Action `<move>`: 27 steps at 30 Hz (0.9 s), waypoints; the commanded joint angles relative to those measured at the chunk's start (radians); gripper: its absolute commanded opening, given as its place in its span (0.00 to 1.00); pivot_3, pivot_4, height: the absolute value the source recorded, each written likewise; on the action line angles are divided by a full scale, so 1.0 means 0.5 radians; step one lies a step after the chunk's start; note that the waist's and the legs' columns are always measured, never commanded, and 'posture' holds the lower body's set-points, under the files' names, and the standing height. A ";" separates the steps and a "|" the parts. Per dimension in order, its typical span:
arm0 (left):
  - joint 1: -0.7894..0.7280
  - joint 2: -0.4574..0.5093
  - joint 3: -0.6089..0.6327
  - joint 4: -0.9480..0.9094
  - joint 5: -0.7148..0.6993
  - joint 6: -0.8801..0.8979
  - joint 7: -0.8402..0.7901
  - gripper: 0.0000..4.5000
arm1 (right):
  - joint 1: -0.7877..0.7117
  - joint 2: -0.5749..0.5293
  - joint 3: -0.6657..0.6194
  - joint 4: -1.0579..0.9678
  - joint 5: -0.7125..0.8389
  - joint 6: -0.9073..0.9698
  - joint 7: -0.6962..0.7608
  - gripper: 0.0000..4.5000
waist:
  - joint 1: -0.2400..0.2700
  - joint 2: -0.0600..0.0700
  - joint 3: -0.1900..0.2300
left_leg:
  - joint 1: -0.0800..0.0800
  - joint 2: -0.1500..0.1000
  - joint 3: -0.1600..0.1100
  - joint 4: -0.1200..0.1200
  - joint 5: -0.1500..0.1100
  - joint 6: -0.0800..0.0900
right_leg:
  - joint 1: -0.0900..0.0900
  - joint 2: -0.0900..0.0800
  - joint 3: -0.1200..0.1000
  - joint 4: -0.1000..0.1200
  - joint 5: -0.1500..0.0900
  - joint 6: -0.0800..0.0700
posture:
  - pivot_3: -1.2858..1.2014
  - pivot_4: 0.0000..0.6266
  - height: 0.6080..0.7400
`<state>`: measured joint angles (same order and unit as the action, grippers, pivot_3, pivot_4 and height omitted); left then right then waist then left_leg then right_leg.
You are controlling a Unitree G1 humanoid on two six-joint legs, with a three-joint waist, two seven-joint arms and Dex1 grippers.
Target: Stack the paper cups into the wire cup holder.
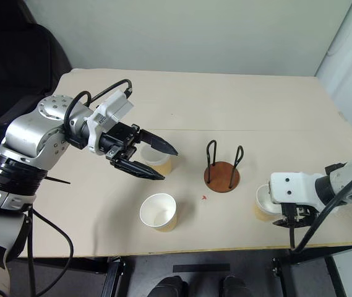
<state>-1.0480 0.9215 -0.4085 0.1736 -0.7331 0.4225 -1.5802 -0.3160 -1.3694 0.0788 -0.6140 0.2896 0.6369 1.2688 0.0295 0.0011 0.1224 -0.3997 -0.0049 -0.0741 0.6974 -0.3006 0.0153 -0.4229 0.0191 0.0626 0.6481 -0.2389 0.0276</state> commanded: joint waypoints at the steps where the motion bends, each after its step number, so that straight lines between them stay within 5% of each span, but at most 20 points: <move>1: -0.045 0.023 0.042 -0.011 -0.015 -0.007 -0.068 0.75 | -0.048 0.027 0.075 0.000 -0.064 -0.050 0.012 0.82 | -0.001 0.000 0.000 | 0.000 0.000 0.000 0.000 0.000 0.000 | 0.000 0.000 0.000 0.000 0.000 0.000 | 0.52 0.24 1.00; 5: -0.044 0.024 0.053 -0.002 -0.013 -0.002 -0.068 0.75 | -0.116 0.084 0.190 0.032 -0.134 -0.063 0.031 0.82 | -0.001 0.000 0.000 | 0.000 0.000 0.000 0.001 0.000 0.000 | 0.000 0.000 0.000 0.000 0.001 0.001 | 0.52 0.24 1.00; 8: -0.044 0.026 0.067 0.000 -0.019 0.012 -0.068 0.75 | -0.160 0.117 0.243 0.050 -0.164 -0.053 0.045 0.69 | -0.001 0.000 0.000 | 0.000 0.000 0.000 0.001 0.000 0.000 | 0.000 0.000 0.000 0.000 0.001 0.001 | 0.52 0.24 1.00; 17: -0.025 0.042 0.086 0.039 0.005 -0.016 -0.068 0.75 | -0.250 0.143 0.298 0.072 -0.184 -0.014 0.124 0.01 | -0.002 0.000 0.000 | 0.000 0.000 0.000 0.001 0.000 0.000 | 0.000 0.000 0.000 0.000 0.001 0.001 | 0.52 0.24 1.00; 27: -0.005 0.038 0.143 0.086 0.045 -0.046 -0.068 0.75 | -0.530 0.168 0.307 0.152 -0.216 0.021 0.188 0.01 | -0.005 0.000 0.000 | 0.000 0.000 0.000 0.002 0.000 0.000 | 0.000 0.000 0.000 0.000 0.001 0.001 | 0.52 0.24 1.00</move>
<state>-1.0443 0.9284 -0.3781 0.2202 -0.7131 0.4157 -1.5805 -0.5486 -1.2832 0.2501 -0.5453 0.1985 0.6532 1.3562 0.0271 0.0011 0.1224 -0.3997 -0.0049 -0.0742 0.6981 -0.3007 0.0154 -0.4228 0.0192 0.0626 0.6480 -0.2385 0.0283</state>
